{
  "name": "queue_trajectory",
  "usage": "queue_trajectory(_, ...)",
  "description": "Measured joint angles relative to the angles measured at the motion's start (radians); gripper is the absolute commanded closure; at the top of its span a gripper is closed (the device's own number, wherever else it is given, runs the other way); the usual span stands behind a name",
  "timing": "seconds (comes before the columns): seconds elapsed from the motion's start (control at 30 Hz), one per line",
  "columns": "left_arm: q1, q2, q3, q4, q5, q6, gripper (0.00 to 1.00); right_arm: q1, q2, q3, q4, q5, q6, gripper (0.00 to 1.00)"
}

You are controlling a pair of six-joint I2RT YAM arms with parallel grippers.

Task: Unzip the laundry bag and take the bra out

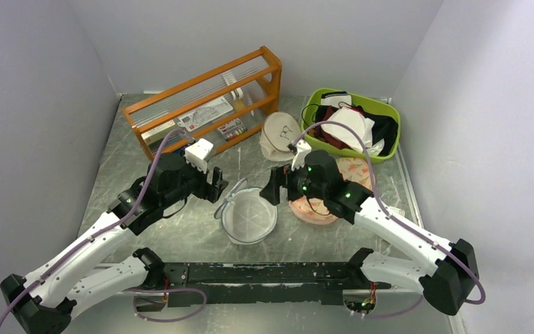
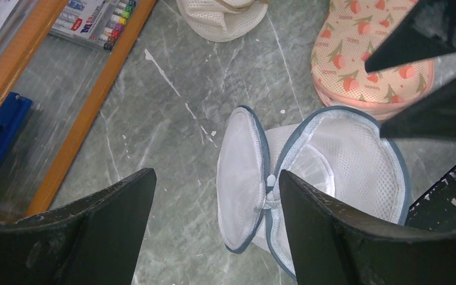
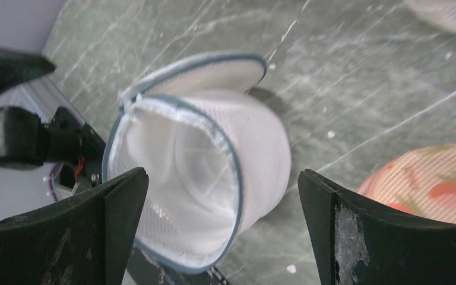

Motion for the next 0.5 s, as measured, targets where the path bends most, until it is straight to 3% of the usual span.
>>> queue_trajectory(0.1, 0.000, 0.011, 0.000, 0.000, -0.004, 0.000, 0.13, 0.090, -0.021, -0.011, -0.063, 0.053, 0.032, 0.00)
queue_trajectory(0.17, 0.001, 0.018, 0.000, 0.000, -0.007, 0.000, 0.13, 0.161, -0.015, -0.018, -0.104, 0.111, 0.056, 0.06)
queue_trajectory(0.37, 0.003, 0.029, 0.000, 0.000, -0.014, 0.000, 0.13, 0.333, 0.076, -0.019, -0.203, 0.327, 0.158, 0.37)
queue_trajectory(0.5, 0.005, 0.031, 0.000, 0.000, -0.015, -0.007, 0.13, 0.367, 0.164, -0.019, -0.254, 0.467, 0.225, 0.72)
